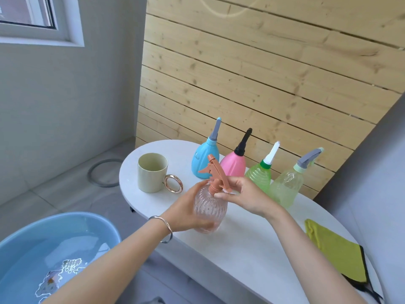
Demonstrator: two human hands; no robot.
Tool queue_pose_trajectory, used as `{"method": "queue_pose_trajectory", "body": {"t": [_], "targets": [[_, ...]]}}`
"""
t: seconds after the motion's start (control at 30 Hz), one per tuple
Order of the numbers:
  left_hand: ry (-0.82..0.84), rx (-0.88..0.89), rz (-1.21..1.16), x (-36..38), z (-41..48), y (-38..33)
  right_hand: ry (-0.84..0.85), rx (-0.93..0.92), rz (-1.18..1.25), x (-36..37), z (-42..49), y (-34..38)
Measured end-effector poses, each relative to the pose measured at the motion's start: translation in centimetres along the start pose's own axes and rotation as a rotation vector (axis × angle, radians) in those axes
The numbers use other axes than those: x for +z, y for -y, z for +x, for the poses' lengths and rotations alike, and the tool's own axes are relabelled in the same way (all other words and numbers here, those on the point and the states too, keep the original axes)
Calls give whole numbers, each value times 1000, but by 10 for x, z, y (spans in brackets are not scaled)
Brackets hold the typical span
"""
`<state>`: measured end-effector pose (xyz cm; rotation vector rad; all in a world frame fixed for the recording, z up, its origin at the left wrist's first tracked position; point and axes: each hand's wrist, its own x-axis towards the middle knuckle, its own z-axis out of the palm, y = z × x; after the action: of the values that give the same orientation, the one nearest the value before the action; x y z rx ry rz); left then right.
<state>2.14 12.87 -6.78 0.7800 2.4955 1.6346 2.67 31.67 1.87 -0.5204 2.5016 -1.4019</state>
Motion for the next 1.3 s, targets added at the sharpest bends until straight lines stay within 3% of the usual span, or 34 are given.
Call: {"method": "queue_pose_trajectory", "body": {"t": [0.27,0.5,0.73,1.03,1.13,1.23,1.3], "targets": [[-210,-126,-46,26,-2,-1,-486,-24,7,33,-1,-25],[-19,-99,-144,15,4,1,-197,-79,129,30,-2,-21],[-126,-117,-203,27,1,5,-510,-99,208,60,-3,-30],[-232,-159,-74,36,-4,1,-700,-82,192,74,-2,-27],[-226,-154,59,29,-7,3,-616,-96,146,60,-6,-22],[-101,-143,101,11,-8,7,-412,-97,50,42,-10,-18],[-26,-152,156,2,-7,7,-361,-93,11,35,-10,-15]]}}
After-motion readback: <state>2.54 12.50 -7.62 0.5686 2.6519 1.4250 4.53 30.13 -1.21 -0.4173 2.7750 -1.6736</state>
